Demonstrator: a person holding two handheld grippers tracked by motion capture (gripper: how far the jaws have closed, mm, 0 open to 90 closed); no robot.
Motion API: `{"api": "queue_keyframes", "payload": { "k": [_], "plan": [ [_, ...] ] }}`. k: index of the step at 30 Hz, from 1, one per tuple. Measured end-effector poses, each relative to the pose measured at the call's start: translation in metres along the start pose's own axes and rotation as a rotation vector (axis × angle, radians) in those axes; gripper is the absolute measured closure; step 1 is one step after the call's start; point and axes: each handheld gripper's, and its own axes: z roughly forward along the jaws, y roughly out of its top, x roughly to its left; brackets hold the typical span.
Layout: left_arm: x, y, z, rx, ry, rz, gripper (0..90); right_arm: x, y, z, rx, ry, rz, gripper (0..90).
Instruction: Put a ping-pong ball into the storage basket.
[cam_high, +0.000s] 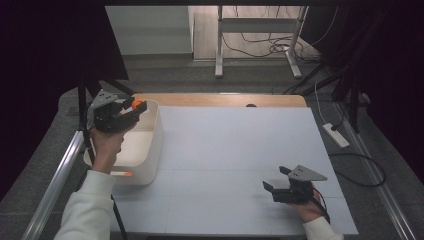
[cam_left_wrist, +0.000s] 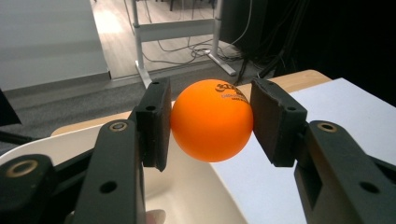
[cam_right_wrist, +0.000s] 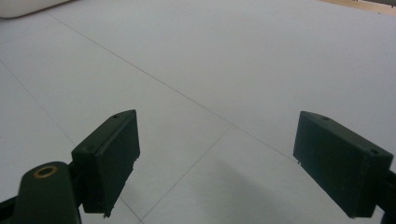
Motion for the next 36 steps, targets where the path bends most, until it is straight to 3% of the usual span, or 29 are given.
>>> {"api": "queue_keyframes", "payload": {
  "k": [10, 23, 32, 36],
  "plan": [
    [0.011, -0.001, 0.000, 0.022, 0.036, -0.010, 50.6, 0.000, 0.000, 0.000, -0.002, -0.001, -0.002, 14.3],
    [0.013, -0.004, 0.011, 0.085, 0.060, 0.002, 50.7, 0.000, 0.000, 0.000, 0.000, 0.000, -0.001, 14.3],
    [0.023, -0.009, 0.026, 0.178, 0.089, -0.021, 50.6, 0.000, 0.000, 0.001, 0.002, 0.000, -0.003, 14.3],
    [0.026, -0.011, 0.028, 0.198, 0.095, -0.028, 50.7, 0.000, 0.000, 0.001, 0.003, 0.001, -0.003, 14.3]
  ]
}}
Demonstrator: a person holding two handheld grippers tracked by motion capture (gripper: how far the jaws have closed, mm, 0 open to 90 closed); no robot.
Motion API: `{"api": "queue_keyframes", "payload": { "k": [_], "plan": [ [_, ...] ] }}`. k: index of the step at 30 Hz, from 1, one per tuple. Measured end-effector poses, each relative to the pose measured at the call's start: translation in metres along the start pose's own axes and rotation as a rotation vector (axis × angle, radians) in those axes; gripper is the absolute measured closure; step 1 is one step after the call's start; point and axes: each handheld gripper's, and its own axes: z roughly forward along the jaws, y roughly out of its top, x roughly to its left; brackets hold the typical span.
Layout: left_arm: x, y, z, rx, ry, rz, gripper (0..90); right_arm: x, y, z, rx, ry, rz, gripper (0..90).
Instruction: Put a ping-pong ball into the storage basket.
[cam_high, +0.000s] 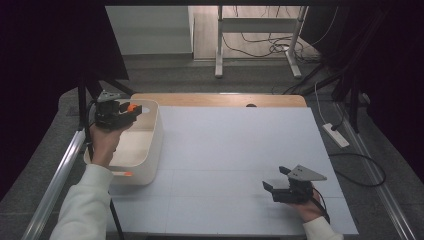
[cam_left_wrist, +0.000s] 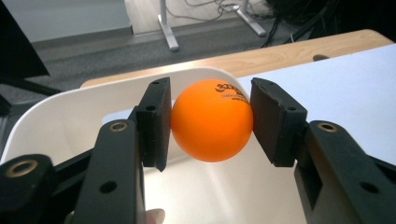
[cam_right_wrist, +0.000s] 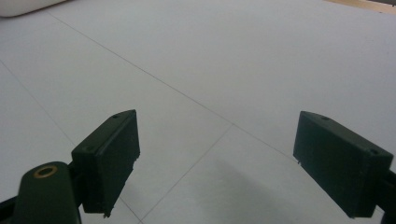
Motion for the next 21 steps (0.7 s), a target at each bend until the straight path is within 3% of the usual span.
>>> {"api": "queue_keyframes", "payload": {
  "k": [15, 21],
  "plan": [
    [0.003, -0.006, 0.019, 0.126, -0.010, -0.001, 50.5, 0.000, 0.000, 0.001, 0.008, 0.000, -0.001, 14.3],
    [0.003, -0.006, 0.018, 0.123, -0.010, -0.003, 50.4, 0.000, 0.000, 0.001, 0.009, 0.000, -0.002, 14.3]
  ]
}}
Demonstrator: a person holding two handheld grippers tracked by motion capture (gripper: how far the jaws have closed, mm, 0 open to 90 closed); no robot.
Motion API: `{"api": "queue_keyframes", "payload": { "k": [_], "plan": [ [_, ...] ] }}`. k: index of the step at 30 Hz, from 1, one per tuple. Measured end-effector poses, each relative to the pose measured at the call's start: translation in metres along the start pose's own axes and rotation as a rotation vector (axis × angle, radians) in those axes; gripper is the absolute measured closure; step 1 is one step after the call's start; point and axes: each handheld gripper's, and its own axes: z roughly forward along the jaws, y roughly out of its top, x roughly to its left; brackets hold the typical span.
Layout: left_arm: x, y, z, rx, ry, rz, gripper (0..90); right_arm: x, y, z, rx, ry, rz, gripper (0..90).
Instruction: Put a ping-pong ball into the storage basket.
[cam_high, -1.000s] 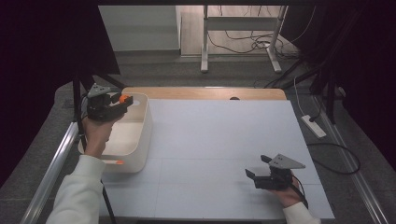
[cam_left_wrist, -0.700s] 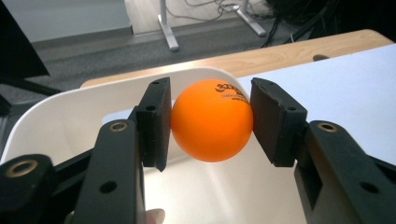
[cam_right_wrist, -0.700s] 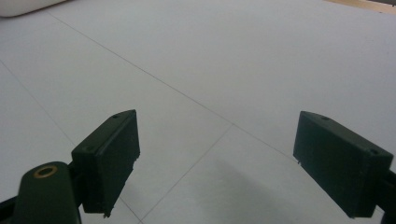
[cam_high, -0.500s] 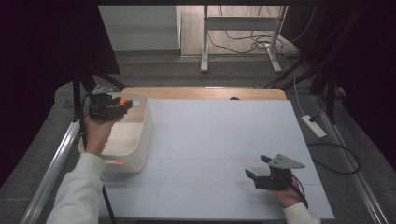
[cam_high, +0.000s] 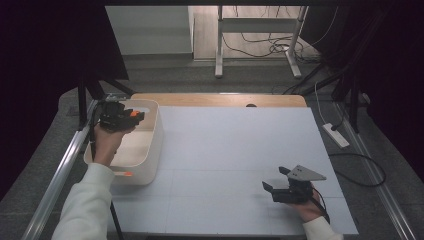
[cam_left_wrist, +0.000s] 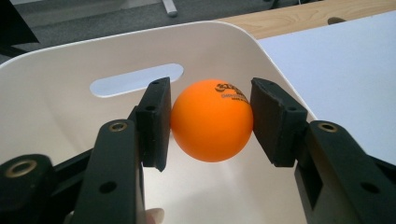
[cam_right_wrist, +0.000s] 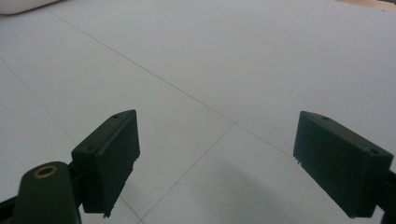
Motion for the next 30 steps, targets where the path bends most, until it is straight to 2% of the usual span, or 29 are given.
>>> {"api": "queue_keyframes", "payload": {
  "k": [11, 13, 16, 21, 24, 26, 30],
  "plan": [
    [0.002, -0.001, -0.003, -0.018, -0.003, -0.009, 49.1, 0.000, 0.000, 0.000, 0.002, 0.001, -0.004, 14.3],
    [0.003, -0.001, -0.003, -0.030, 0.006, -0.015, 41.8, 0.000, 0.000, 0.000, 0.002, 0.001, -0.004, 14.3],
    [0.003, 0.000, -0.004, -0.041, 0.019, -0.030, 23.3, 0.000, 0.000, 0.000, 0.002, 0.001, -0.004, 14.3],
    [0.002, 0.000, -0.006, -0.046, -0.008, -0.034, 17.2, 0.000, 0.000, 0.000, 0.002, 0.002, -0.004, 14.3],
    [0.001, 0.000, -0.008, -0.062, -0.024, -0.031, 16.0, 0.000, 0.000, 0.000, 0.001, 0.002, -0.004, 14.3],
    [-0.001, 0.001, -0.010, -0.073, -0.054, -0.027, 15.5, 0.000, 0.000, 0.000, 0.002, 0.003, -0.002, 14.3],
    [-0.005, 0.002, -0.014, -0.095, -0.074, -0.014, 15.2, -0.001, 0.000, 0.001, -0.004, 0.007, 0.006, 14.3]
  ]
}}
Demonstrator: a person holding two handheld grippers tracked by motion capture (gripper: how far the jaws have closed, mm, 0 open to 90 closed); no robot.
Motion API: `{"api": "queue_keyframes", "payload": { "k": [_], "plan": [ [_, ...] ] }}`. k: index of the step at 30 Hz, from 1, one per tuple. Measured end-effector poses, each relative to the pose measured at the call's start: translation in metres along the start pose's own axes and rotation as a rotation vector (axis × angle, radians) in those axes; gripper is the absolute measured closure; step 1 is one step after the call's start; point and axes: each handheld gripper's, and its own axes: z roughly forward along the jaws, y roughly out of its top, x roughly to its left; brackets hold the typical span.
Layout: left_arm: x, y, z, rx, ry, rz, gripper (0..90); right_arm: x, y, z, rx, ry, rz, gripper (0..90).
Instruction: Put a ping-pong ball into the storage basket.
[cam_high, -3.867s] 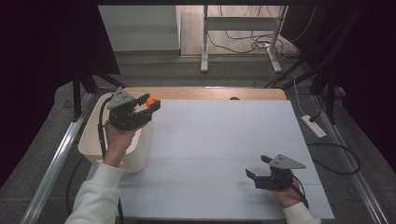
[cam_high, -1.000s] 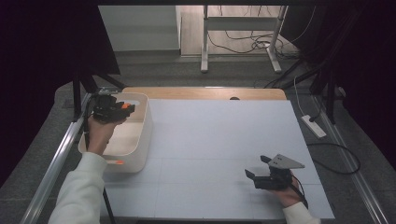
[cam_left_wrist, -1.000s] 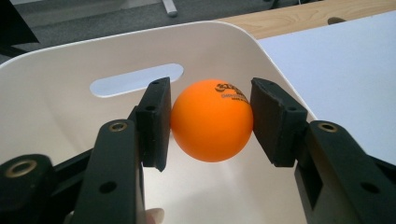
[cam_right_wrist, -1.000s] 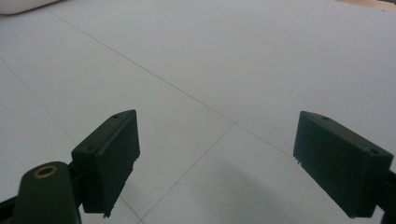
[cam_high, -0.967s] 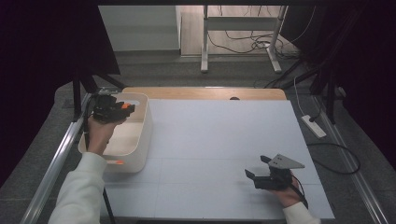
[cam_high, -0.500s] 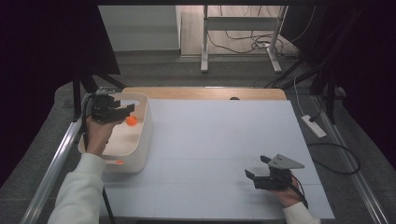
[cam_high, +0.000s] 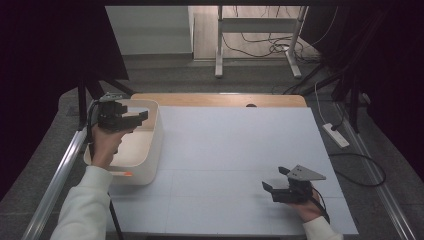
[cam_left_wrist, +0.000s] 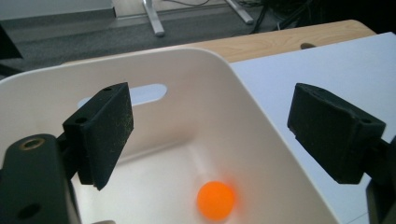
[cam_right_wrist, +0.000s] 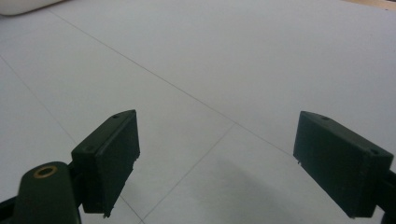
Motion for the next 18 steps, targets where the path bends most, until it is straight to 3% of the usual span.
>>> {"api": "queue_keyframes", "payload": {
  "k": [10, 18],
  "plan": [
    [-0.013, -0.001, -0.016, -0.054, -0.086, 0.033, 15.0, -0.002, -0.001, 0.000, -0.004, 0.006, 0.011, 14.3],
    [-0.034, -0.004, -0.026, -0.082, -0.154, 0.073, 15.2, -0.001, 0.000, 0.001, -0.004, 0.017, 0.013, 14.3]
  ]
}}
